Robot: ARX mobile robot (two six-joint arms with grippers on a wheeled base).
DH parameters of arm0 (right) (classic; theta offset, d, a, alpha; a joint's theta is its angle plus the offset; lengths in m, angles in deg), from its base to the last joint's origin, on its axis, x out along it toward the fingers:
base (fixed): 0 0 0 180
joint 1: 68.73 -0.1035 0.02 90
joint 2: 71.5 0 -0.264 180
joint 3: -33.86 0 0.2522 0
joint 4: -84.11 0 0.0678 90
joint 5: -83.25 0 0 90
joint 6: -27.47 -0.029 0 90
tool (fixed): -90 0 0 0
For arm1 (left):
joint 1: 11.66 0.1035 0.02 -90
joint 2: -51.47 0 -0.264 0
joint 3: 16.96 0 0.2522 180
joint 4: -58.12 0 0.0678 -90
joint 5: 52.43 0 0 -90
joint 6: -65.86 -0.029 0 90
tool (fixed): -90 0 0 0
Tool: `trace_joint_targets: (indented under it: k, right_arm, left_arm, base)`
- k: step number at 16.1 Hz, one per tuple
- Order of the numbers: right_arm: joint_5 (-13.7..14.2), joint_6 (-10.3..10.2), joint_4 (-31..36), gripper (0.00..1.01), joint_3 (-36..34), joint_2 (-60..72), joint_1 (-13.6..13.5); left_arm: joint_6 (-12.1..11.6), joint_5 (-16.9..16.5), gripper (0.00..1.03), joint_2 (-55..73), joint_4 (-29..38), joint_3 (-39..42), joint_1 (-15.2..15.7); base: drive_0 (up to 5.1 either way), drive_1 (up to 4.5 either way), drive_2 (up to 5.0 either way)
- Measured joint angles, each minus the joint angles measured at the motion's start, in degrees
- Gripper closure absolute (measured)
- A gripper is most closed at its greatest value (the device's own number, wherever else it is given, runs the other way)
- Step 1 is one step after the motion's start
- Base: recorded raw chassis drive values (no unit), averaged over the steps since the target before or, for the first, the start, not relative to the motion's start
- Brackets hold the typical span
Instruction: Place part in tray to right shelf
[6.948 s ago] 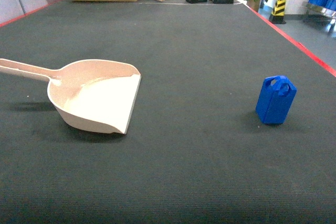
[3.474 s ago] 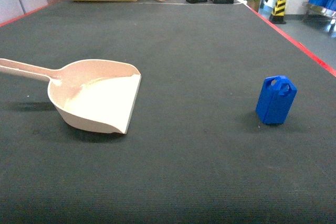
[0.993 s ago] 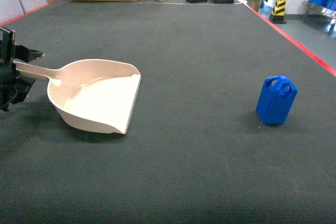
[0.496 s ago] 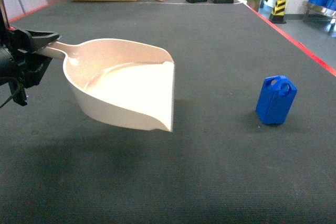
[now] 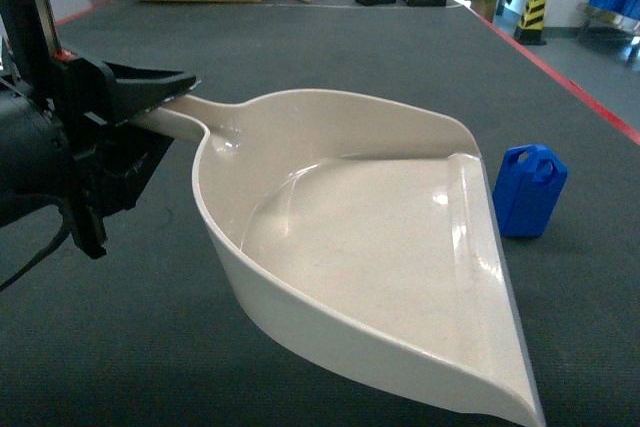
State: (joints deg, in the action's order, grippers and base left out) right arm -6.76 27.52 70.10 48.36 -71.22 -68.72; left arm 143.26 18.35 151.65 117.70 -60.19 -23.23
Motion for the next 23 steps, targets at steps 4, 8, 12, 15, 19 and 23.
trace_joint_targets:
  k: [4, 8, 12, 15, 19, 23]
  right_arm:
    - [4.3, 0.1, -5.2, 0.03, 1.5, 1.7, -1.5]
    - [12.0, -0.7, 9.5, 0.03, 12.5, 34.8, -1.1]
    - [12.0, -1.6, 18.7, 0.03, 27.3, 63.4, -0.5]
    - [9.4, -3.2, 12.9, 0.03, 42.9, 82.6, -2.7]
    - [9.4, -4.4, 5.4, 0.03, 60.0, 100.5, -5.8]
    - [8.9, -7.7, 0.7, 0.03, 72.3, 112.0, -8.8]
  left_arm:
    - [0.0, -0.1, 0.87, -0.8, 0.0, 0.0, -0.4]
    - [0.0, 0.1, 0.87, -0.8, 0.0, 0.0, -0.3]
    - [0.1, 0.1, 0.87, -0.8, 0.0, 0.0, -0.3]
    - [0.1, 0.1, 0.87, -0.8, 0.0, 0.0, -0.3]
    - [0.2, 0.1, 0.87, -0.8, 0.0, 0.0, -0.3]
    - [0.2, 0.1, 0.87, -0.8, 0.0, 0.0, -0.3]
  base:
    - [0.0, 0.0, 0.0]
    - [0.0, 0.0, 0.0]
    - [0.0, 0.0, 0.0]
    - [0.0, 0.0, 0.0]
    - [0.0, 0.0, 0.0]
    - [0.0, 0.0, 0.0]
